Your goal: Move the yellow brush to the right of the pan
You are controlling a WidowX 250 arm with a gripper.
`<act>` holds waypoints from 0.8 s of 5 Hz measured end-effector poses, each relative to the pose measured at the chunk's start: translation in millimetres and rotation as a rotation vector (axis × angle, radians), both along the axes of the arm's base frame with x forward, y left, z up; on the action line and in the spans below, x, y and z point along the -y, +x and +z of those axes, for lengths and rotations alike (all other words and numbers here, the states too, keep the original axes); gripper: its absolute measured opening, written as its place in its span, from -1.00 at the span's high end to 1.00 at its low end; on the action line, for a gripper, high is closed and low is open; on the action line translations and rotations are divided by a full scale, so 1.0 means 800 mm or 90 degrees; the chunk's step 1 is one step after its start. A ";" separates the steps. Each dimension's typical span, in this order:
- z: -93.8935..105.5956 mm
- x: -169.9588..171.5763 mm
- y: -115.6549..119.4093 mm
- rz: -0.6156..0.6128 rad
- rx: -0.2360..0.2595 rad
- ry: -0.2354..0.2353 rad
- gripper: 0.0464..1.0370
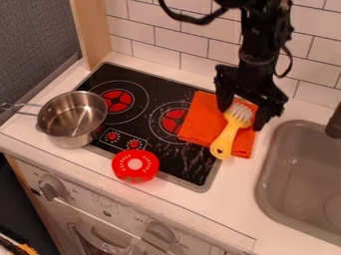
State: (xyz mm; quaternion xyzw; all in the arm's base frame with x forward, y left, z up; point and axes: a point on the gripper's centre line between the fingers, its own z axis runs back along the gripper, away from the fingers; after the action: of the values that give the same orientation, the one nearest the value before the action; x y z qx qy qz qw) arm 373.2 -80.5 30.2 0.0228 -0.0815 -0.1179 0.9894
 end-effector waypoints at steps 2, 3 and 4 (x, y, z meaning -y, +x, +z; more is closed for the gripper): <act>-0.009 -0.002 0.001 -0.001 -0.008 -0.001 -0.44; -0.011 -0.003 0.000 -0.009 -0.010 0.000 -0.43; 0.001 -0.009 -0.007 -0.003 0.001 0.010 -0.43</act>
State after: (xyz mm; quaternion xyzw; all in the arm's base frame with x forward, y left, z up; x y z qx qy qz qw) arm 367.7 -73.5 30.7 0.0303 -0.0816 -0.1208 0.9889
